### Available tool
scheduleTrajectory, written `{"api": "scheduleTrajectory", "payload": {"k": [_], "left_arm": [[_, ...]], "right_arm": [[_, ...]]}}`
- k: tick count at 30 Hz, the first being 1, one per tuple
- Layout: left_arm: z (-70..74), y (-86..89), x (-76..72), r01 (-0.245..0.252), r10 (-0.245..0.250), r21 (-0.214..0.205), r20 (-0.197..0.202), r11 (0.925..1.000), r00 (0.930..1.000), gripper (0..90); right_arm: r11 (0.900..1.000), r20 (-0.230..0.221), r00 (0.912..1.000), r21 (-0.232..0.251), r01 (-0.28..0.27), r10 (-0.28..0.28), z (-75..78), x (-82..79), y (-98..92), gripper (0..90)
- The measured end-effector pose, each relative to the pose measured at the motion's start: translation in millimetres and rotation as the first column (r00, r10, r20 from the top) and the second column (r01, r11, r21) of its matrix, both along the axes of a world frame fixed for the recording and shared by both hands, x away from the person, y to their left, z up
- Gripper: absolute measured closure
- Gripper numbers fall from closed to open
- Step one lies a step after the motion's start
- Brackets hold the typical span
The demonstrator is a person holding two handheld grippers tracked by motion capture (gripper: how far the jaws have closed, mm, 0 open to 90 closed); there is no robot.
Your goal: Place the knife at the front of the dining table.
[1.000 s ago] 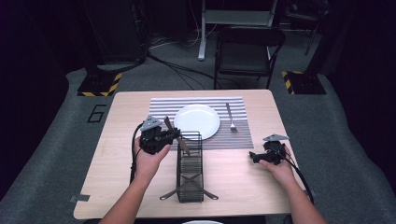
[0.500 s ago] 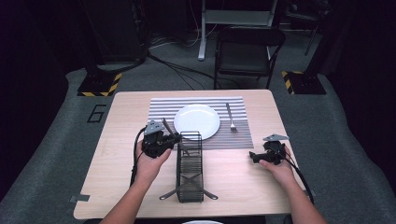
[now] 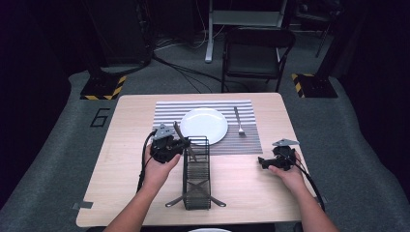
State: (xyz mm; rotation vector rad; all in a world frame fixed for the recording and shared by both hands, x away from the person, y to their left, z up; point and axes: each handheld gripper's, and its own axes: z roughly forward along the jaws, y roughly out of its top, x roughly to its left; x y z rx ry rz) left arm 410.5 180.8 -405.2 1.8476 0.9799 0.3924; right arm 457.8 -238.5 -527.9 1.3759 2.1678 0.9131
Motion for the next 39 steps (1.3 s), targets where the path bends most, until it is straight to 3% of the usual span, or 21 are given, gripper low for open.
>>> {"api": "scheduleTrajectory", "payload": {"k": [7, 24, 34, 39], "left_arm": [[2.2, -9.3, 2.2, 0.026, -0.028, 0.042, 0.029, 0.9987, 0.9992, 81.8], [5.5, -9.2, 5.1, 0.02, -0.021, 0.036, 0.013, 0.9992, 0.9997, 82.0], [24.7, -4.8, 1.8, 0.015, -0.016, 0.035, 0.016, 0.9993, 0.9997, 81.9], [42.0, 0.2, -1.8, 0.02, -0.021, 0.01, 0.031, 0.9997, 0.9993, 81.9]], "right_arm": [[1.0, 0.0, 1.0, 0.0, 0.0, 0.0, 0.0, 0.0, 0.0, 0.0], [1.0, 0.0, 1.0, 0.0, 0.0, 0.0, 0.0, 0.0, 0.0, 0.0], [1.0, 0.0, 1.0, 0.0, 0.0, 0.0, 0.0, 0.0, 0.0, 0.0], [1.0, 0.0, 1.0, 0.0, 0.0, 0.0, 0.0, 0.0, 0.0, 0.0]]}}
